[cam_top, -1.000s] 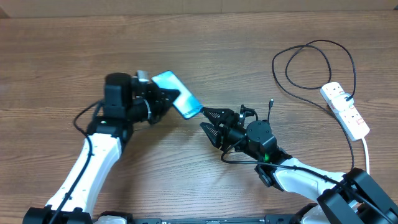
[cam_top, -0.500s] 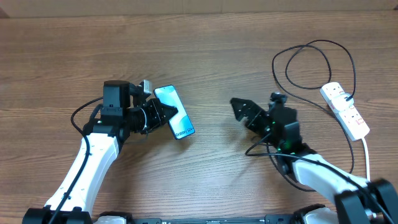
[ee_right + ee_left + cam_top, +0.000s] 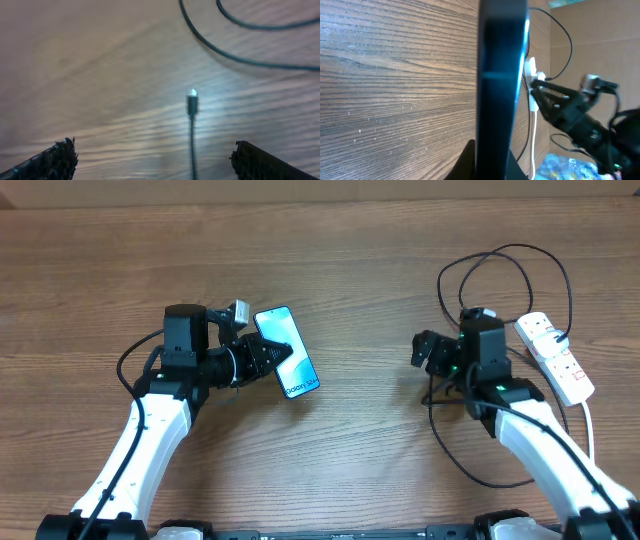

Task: Plug charger to phone and switch on socket
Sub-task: 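Move the right gripper to the black USB-C cable end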

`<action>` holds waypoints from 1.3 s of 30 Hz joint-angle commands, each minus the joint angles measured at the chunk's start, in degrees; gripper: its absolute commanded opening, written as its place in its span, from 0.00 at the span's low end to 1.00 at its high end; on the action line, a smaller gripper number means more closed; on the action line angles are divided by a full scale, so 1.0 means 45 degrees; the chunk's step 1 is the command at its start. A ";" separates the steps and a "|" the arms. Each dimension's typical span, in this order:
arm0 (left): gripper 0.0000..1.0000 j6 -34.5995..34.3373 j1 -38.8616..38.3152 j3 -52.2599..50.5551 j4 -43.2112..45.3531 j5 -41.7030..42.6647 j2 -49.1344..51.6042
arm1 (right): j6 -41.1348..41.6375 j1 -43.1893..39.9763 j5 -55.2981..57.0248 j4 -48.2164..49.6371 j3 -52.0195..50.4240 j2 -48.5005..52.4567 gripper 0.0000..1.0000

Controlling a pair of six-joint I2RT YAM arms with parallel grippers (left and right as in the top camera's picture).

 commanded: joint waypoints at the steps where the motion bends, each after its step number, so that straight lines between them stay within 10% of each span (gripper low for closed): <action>1: 0.04 -0.0282 -0.0039 0.0204 0.0112 0.0525 -0.0117 | -0.0942 -0.0049 0.0549 0.0029 0.0267 0.1175 1.00; 7: 0.04 -0.0277 -0.0155 0.0204 0.0102 0.0529 -0.0117 | -0.1243 -0.0049 0.0559 0.1258 0.0384 0.2705 1.00; 30: 0.04 -0.0282 -0.0267 0.0204 0.0107 0.0525 -0.0117 | -0.1229 -0.0024 0.0515 0.2093 0.0384 0.5722 0.05; 39: 0.04 -0.0277 -0.0267 0.0204 0.0053 0.0529 -0.0117 | -0.0559 -0.0024 -0.2195 -0.0826 0.0418 0.5707 0.04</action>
